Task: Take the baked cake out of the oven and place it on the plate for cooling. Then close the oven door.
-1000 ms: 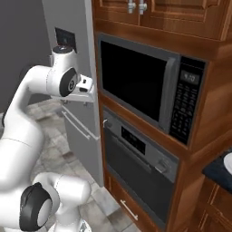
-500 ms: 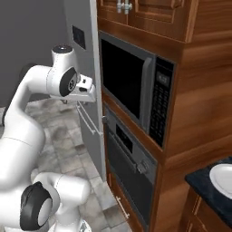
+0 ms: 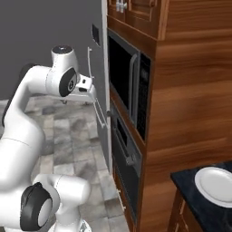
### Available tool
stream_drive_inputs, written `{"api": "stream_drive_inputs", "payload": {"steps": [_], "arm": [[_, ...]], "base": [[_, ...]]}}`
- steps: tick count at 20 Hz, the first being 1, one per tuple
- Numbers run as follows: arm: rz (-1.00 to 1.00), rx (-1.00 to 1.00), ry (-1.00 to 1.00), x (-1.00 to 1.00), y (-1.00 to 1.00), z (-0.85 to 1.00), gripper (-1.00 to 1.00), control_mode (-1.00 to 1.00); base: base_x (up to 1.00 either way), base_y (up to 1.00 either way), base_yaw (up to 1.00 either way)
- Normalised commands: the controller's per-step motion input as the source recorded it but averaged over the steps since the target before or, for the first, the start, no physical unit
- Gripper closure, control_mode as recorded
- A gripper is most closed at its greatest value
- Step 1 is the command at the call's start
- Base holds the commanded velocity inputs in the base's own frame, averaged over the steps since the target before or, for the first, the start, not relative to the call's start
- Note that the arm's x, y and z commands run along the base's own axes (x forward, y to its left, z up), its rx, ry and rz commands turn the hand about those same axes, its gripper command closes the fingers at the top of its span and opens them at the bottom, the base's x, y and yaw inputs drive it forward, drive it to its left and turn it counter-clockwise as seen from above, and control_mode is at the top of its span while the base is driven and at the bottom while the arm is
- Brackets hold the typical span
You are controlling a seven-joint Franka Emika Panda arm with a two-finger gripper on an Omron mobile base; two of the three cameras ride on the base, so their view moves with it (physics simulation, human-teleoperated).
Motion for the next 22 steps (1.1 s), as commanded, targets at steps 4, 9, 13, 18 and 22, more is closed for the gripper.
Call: {"api": "stream_drive_inputs", "payload": {"steps": [4,9,13,18,22], "arm": [[0.00,0.00,0.00,0.00,0.00,0.00,-1.00,1.00],[0.00,0.00,0.00,0.00,0.00,0.00,-1.00,1.00],[0.00,0.00,0.00,0.00,0.00,0.00,-1.00,1.00],[0.00,0.00,0.00,-0.02,-0.07,-0.02,-1.00,-1.00],[0.00,-0.01,0.00,-0.04,-0.16,-0.03,-1.00,-1.00]], "base": [[-0.39,-0.49,0.30],[-0.51,-0.49,0.22],[-0.31,-0.44,0.14],[-0.12,-0.36,0.05],[0.00,0.00,0.00]]}}
